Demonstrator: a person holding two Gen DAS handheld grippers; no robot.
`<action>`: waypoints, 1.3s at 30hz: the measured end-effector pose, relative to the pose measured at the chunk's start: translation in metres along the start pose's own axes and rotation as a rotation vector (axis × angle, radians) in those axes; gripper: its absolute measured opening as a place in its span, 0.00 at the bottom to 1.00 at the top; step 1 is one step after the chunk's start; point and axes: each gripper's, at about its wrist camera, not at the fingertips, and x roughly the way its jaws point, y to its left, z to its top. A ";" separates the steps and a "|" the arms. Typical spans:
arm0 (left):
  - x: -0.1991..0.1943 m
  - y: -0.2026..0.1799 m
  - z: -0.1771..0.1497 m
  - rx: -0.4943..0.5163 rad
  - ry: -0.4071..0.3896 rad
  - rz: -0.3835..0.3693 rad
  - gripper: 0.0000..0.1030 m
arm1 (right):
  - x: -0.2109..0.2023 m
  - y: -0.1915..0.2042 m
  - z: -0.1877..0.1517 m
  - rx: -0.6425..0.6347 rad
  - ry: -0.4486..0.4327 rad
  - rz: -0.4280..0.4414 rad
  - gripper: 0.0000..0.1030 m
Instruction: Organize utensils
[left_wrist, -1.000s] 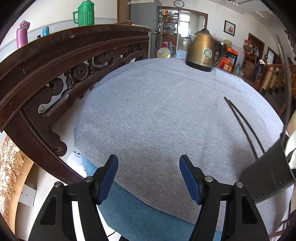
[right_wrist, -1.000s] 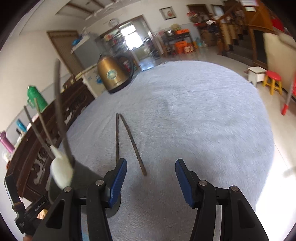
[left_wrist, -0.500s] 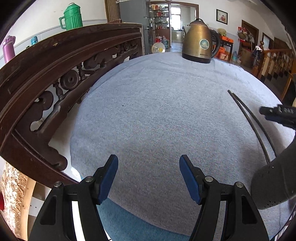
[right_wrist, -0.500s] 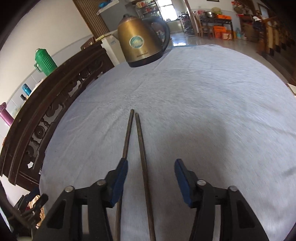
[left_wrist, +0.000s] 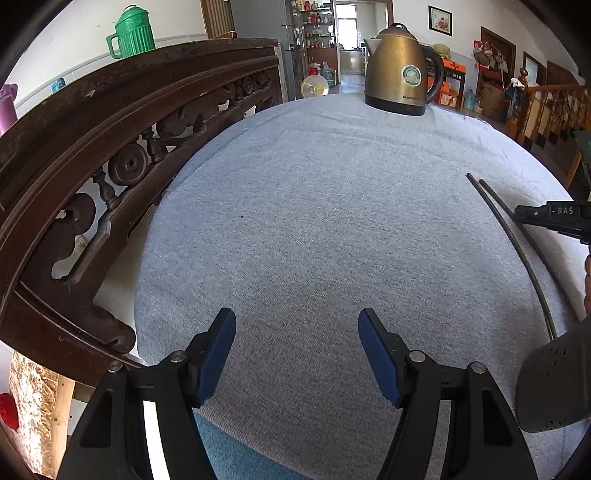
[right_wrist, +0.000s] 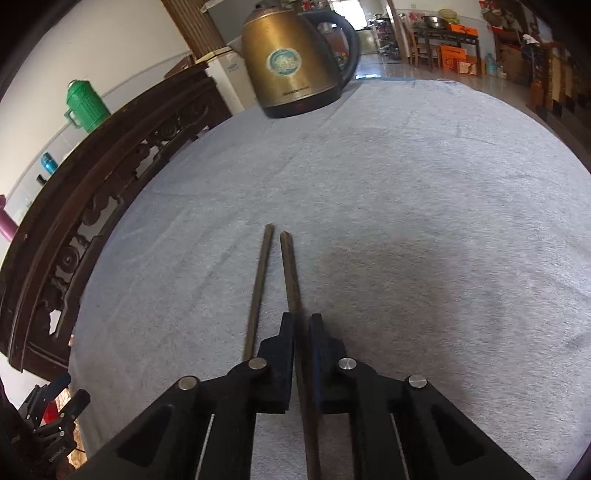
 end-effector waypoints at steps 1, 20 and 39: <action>0.001 0.000 0.000 0.002 0.002 0.003 0.67 | -0.001 -0.004 0.001 0.005 -0.007 -0.026 0.06; 0.007 0.000 0.003 0.004 0.020 -0.003 0.67 | 0.013 0.023 0.011 -0.103 0.092 0.003 0.13; 0.007 -0.003 0.008 0.031 0.007 0.010 0.67 | 0.019 0.042 0.011 -0.273 0.070 -0.185 0.07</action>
